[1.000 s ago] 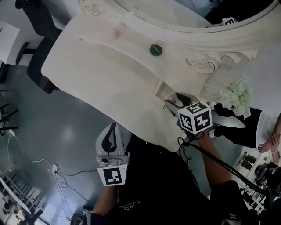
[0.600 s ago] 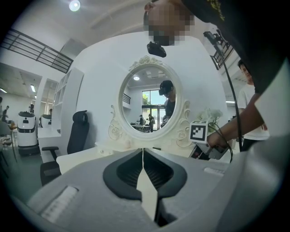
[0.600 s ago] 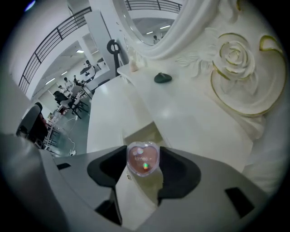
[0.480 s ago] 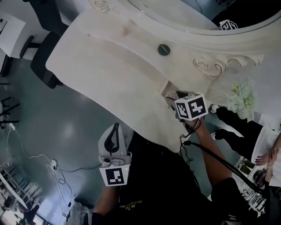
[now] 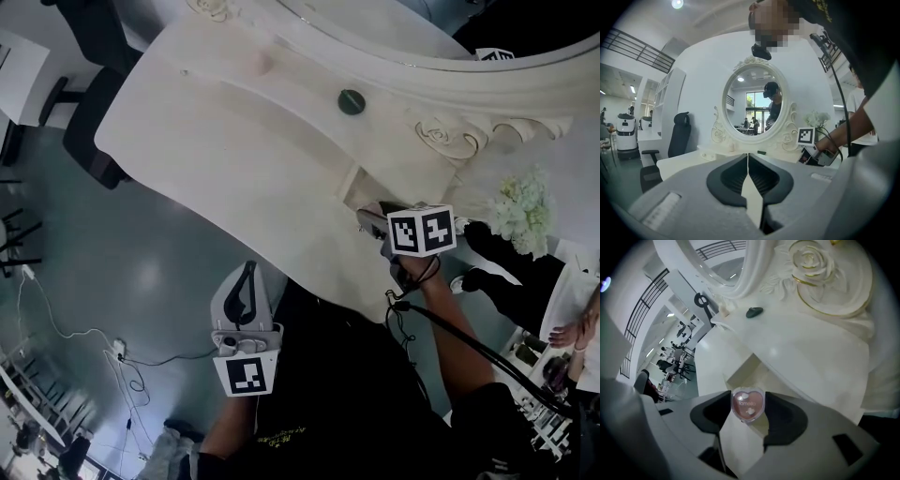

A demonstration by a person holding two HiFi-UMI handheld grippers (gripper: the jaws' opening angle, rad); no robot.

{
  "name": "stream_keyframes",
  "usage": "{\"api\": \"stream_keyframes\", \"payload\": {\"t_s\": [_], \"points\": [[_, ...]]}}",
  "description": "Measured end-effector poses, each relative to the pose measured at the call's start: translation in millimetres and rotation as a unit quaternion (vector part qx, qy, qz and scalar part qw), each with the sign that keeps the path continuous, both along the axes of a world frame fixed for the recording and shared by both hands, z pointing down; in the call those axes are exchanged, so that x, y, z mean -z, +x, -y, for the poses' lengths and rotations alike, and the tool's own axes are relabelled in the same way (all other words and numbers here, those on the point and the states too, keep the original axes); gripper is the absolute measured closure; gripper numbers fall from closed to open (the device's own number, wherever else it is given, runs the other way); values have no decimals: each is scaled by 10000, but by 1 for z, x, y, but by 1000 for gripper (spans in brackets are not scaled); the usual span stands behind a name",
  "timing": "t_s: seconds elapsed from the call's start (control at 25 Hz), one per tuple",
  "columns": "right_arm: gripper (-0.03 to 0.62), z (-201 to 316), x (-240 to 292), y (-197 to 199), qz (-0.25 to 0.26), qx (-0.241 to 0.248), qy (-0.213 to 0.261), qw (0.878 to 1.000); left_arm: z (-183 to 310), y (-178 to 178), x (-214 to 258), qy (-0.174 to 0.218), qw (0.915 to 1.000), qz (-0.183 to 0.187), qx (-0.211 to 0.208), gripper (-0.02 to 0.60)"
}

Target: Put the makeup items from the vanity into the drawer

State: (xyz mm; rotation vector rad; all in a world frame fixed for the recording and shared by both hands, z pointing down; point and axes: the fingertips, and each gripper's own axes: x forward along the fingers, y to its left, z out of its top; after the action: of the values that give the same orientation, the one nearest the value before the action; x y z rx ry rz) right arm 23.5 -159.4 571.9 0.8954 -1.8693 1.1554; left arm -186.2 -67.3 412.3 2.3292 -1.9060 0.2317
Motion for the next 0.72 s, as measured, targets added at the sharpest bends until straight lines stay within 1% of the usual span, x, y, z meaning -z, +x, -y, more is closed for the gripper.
{"api": "stream_keyframes", "payload": {"t_s": [0.16, 0.28, 0.36, 0.44, 0.56, 0.72], "points": [[368, -6, -1, 0, 87, -64, -126, 9999, 0, 1, 0, 2, 10000, -8, -33, 558], [368, 3, 2, 3, 94, -201, -34, 9997, -1, 2, 0, -5, 10000, -13, -66, 558], [367, 11, 4, 4, 4, -239, -5, 9997, -1, 1, -1, -16, 10000, -14, -77, 558], [367, 10, 0, 2, -192, -141, -56, 9997, -1, 1, -1, -22, 10000, -21, -71, 558], [364, 8, -11, 2, -429, -156, -185, 9988, 0, 0, -1, -9, 10000, -48, -50, 558], [364, 7, -22, 1, -406, -269, -550, 9973, 0, -2, -5, -35, 9999, -94, -34, 558]]}}
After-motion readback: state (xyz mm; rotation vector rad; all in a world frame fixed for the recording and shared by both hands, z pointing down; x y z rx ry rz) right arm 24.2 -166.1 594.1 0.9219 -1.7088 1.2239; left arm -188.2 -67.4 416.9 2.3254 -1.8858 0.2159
